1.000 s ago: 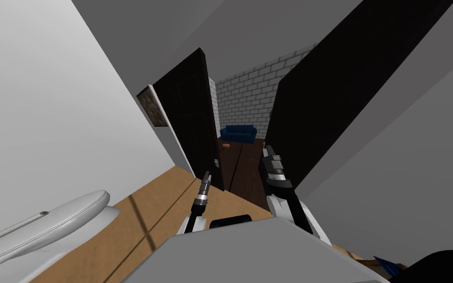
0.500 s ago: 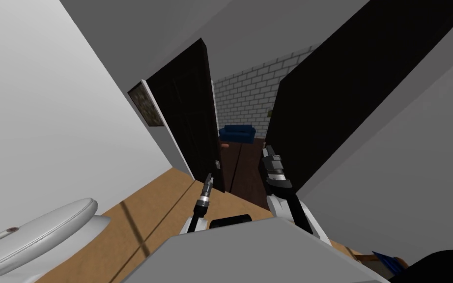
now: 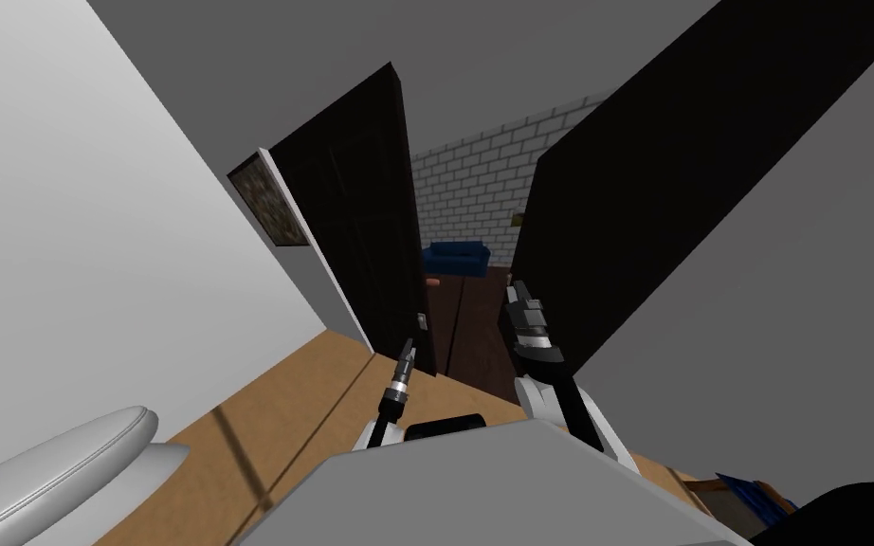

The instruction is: Push the door open

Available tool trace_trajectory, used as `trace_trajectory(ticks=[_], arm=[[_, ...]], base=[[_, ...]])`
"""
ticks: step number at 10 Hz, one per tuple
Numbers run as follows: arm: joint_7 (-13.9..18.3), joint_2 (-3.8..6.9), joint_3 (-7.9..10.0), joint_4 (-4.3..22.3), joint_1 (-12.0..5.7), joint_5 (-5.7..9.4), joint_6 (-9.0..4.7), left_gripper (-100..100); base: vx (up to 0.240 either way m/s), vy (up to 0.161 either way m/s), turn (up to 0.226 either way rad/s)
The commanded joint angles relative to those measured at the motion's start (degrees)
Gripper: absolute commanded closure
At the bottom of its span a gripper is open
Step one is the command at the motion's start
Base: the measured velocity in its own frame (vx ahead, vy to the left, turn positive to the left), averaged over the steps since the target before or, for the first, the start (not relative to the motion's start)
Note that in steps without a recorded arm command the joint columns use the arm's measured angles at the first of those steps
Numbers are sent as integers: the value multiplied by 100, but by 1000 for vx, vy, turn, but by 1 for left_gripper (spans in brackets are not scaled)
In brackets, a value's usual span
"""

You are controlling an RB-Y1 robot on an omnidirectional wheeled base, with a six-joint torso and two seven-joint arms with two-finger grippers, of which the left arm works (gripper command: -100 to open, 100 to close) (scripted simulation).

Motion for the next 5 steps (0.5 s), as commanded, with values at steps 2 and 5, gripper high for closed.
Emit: trace_trajectory(ticks=[2, 5], arm=[[22, -22, -77, 350, -114, 8, -37, -100], [51, -54, -175, 806, -265, 21, -86, -100]], base=[[57, 95, -75], [92, 126, -85]])
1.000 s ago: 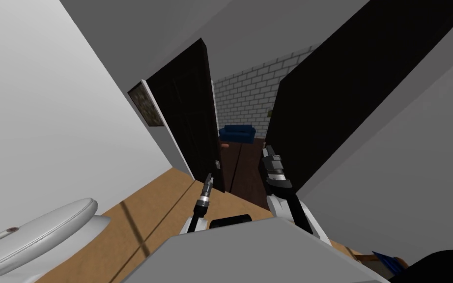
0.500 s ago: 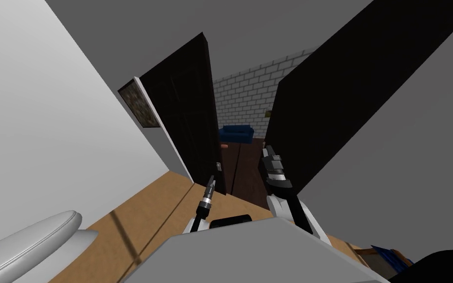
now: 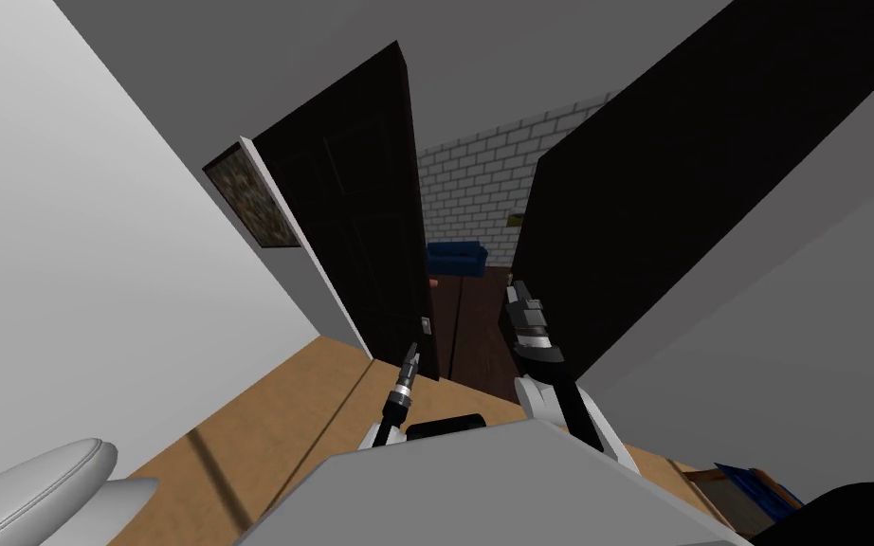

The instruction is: Push the door open

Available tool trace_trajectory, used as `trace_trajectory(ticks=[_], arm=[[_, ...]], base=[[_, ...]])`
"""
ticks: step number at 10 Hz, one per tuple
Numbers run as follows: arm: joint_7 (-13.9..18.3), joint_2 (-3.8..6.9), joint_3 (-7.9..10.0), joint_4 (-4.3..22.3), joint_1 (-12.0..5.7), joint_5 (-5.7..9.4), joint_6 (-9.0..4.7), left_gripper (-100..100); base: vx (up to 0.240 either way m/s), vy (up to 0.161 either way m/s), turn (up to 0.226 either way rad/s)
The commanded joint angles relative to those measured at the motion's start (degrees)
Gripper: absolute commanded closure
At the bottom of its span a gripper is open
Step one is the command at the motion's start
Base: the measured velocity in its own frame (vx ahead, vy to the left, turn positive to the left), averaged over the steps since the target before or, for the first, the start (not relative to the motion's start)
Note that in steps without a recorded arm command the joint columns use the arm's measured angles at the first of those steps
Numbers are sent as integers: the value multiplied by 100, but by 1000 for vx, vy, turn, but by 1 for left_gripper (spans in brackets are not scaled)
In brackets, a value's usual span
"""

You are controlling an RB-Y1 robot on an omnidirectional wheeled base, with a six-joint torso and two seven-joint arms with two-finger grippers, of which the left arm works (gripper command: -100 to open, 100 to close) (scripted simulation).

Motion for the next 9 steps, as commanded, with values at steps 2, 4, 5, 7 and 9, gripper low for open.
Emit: trace_trajectory(ticks=[2, 4, 5, 7, 9], arm=[[11, -30, -56, 304, -98, 8, -54, -100], [25, -51, -102, 518, -169, 14, -77, -100], [29, -58, -116, 587, -192, 16, -84, -100], [31, -62, -124, 600, -195, 15, -78, -100], [17, -33, -98, 664, -216, 27, -110, -100]], base=[[60, 75, -47], [82, 78, -66], [63, 62, -32], [41, 49, -17], [141, -38, -26]])
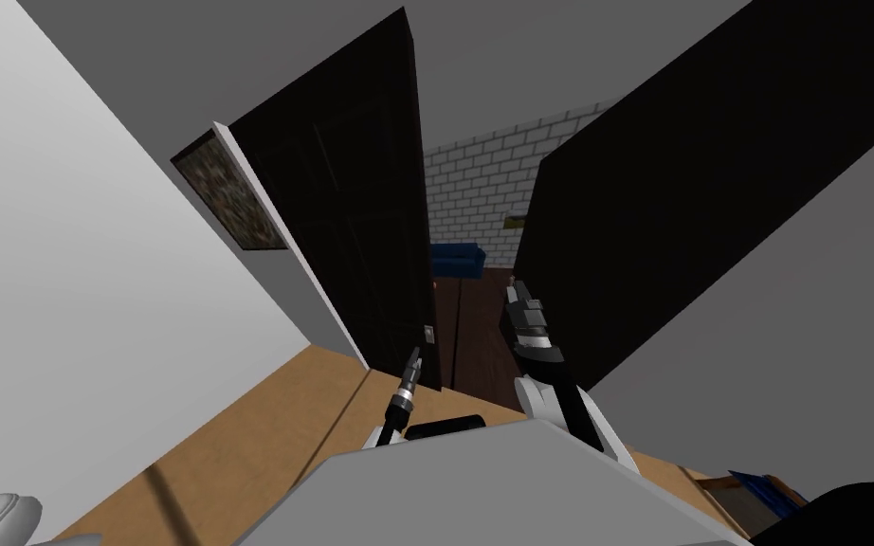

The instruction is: Push the door open

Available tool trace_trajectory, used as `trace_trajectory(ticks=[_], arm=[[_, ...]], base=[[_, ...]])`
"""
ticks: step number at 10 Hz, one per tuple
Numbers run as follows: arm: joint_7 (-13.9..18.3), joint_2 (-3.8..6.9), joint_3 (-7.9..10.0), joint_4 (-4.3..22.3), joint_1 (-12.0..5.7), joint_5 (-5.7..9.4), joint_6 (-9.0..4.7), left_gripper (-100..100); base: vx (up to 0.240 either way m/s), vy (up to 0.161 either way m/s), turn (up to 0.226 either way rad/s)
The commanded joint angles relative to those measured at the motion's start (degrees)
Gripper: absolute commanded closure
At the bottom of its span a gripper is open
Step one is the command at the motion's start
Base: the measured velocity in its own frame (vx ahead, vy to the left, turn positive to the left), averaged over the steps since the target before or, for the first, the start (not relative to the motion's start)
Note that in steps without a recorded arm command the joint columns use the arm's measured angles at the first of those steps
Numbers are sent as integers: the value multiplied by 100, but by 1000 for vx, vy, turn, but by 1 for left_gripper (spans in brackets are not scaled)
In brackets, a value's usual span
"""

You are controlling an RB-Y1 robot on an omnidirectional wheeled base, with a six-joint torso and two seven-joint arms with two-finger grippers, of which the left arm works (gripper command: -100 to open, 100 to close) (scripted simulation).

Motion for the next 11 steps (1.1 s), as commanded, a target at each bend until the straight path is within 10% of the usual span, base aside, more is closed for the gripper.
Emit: trace_trajectory(ticks=[1, 8, 9, 11], arm=[[-4, 14, 17, 28, -12, 8, -16, -100], [-39, -64, 85, 173, -49, 36, -96, -100], [-39, -64, 85, 173, -49, 36, -96, 100], [-39, -64, 85, 173, -49, 36, -96, 100]], base=[[148, -67, -14], [176, -51, -20], [-15, 0, -4], [-21, 6, -7]])
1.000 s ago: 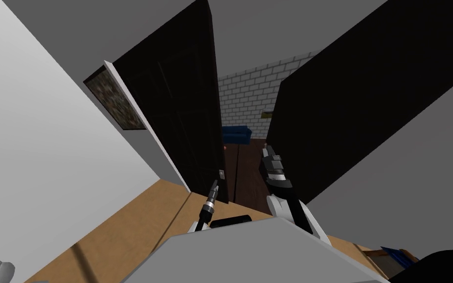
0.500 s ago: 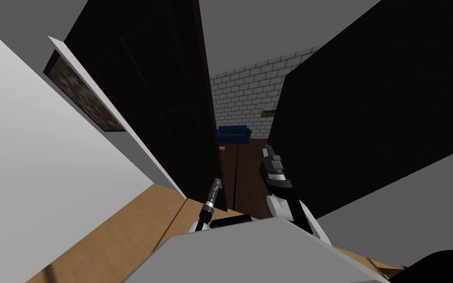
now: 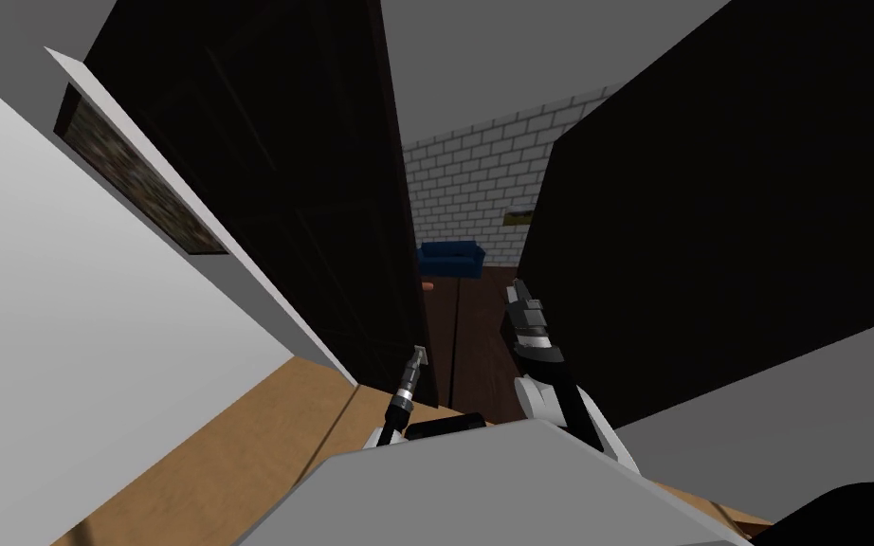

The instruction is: Push the door open

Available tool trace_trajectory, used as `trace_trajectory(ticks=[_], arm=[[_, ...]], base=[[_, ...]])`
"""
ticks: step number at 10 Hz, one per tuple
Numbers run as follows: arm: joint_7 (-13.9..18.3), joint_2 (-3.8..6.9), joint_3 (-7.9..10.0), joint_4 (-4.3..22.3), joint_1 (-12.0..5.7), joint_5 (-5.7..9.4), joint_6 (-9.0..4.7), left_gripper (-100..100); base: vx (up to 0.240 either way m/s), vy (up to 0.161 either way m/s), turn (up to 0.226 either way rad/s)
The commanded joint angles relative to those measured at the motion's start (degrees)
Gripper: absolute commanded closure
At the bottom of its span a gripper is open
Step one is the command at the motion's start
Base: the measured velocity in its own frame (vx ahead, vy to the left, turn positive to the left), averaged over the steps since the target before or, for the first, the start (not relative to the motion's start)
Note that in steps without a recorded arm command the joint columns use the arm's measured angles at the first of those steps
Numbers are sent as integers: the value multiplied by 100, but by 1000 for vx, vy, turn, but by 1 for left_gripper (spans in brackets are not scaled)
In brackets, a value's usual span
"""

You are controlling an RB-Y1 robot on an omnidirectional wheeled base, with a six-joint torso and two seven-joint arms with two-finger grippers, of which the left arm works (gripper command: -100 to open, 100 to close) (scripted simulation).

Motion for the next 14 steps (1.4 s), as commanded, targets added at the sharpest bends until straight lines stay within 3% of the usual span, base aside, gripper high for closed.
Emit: trace_trajectory(ticks=[1, 5, 14], arm=[[2, 1, -1, -2, 6, 1, -9, 100], [-29, 38, 92, 37, -15, 37, 9, 100], [-225, 119, 700, 215, -193, 281, 28, 100]], base=[[-9, 3, 3], [67, -31, 14], [168, -93, 58]])
